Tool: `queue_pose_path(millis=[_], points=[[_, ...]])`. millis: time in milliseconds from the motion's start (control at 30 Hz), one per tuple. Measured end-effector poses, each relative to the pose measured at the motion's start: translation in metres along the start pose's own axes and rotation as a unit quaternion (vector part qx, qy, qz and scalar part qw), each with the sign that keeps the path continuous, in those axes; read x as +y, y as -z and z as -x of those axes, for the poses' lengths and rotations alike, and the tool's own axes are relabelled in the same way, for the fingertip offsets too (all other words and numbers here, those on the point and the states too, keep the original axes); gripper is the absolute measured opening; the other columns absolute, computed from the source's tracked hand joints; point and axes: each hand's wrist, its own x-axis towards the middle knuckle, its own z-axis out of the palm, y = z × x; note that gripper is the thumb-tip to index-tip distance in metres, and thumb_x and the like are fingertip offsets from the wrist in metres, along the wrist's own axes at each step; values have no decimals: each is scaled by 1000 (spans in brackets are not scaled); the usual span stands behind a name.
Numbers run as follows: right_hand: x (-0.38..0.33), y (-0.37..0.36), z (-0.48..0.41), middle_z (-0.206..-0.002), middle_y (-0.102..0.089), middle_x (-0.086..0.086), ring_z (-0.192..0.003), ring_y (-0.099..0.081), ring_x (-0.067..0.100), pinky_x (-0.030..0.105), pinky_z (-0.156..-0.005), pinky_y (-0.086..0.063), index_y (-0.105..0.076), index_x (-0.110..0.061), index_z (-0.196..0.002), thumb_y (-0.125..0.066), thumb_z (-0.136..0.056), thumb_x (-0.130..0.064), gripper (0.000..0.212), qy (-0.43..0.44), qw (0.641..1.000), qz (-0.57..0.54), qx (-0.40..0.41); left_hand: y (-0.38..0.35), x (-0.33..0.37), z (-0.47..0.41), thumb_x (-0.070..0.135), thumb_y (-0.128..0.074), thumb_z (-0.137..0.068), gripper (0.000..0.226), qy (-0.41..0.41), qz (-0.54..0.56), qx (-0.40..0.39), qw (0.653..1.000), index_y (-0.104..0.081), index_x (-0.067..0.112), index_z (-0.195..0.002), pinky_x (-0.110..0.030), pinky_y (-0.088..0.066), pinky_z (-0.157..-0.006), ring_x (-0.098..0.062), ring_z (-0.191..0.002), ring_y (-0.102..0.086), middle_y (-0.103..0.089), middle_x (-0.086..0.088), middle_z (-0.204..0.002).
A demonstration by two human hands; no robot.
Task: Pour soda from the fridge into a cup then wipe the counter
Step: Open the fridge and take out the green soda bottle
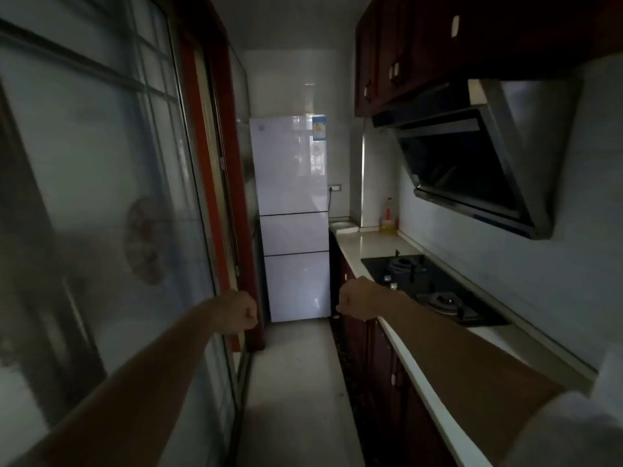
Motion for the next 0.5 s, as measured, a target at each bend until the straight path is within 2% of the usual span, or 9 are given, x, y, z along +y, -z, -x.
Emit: queue_pose_path(millis=[67, 133, 233, 300, 367, 433, 500], points=[[19, -3, -23, -80, -63, 14, -84, -63, 33, 39, -82, -53, -62, -4, -71, -56, -95, -24, 32, 24, 999, -20, 2, 4, 0, -28, 27, -60, -94, 16, 20, 7, -15, 1000, -61, 22, -79, -33, -55, -86, -17, -89, -66, -69, -4, -94], [35, 0, -45, -71, -57, 8, -76, -60, 27, 37, -80, -53, -54, -15, -65, -56, -93, -25, 30, 1, 1000, -11, -15, 10, 1, -52, 27, -59, -95, 13, 44, 8, -27, 999, -64, 17, -89, -33, -56, -87, -16, -91, -67, -69, -5, -98], [63, 12, -84, -80, -64, 21, -77, -62, 32, 43, -80, -54, -60, -3, -70, -53, -98, -32, 41, 21, 998, -49, -14, 21, 7, -97, 27, -58, -94, 18, 52, 21, -36, 998, -67, 12, -99, -36, -57, -88, -16, -90, -68, -69, -5, -99], [80, 22, -106, -85, -63, 18, -84, -64, 33, 44, -82, -54, -55, -5, -69, -51, -98, -38, 45, 19, 998, -52, -14, 27, 13, -126, 29, -58, -92, 23, 50, 32, -45, 997, -68, 8, -96, -41, -58, -85, -22, -87, -69, -70, -10, -96], [92, 29, -128, -96, -64, 16, -91, -63, 30, 44, -85, -54, -59, -5, -80, -51, -98, -42, 41, 20, 999, -33, -13, 32, 22, -152, 26, -56, -95, 26, 39, 27, -42, 998, -69, 4, -94, -40, -58, -83, -27, -88, -70, -70, -14, -95], [102, 33, -150, -107, -64, 17, -97, -62, 29, 44, -89, -53, -64, -3, -97, -52, -97, -42, 41, 24, 999, -24, -26, 34, 27, -171, 26, -55, -96, 23, 39, 10, -41, 998, -69, 7, -97, -37, -57, -84, -25, -90, -69, -70, -11, -96], [110, 30, -173, -113, -63, 17, -102, -61, 29, 43, -91, -52, -65, -1, -106, -53, -97, -40, 41, 32, 999, -22, -38, 34, 20, -189, 28, -55, -95, 24, 43, -5, -50, 998, -68, 9, -94, -37, -58, -83, -23, -88, -70, -70, -10, -94]])
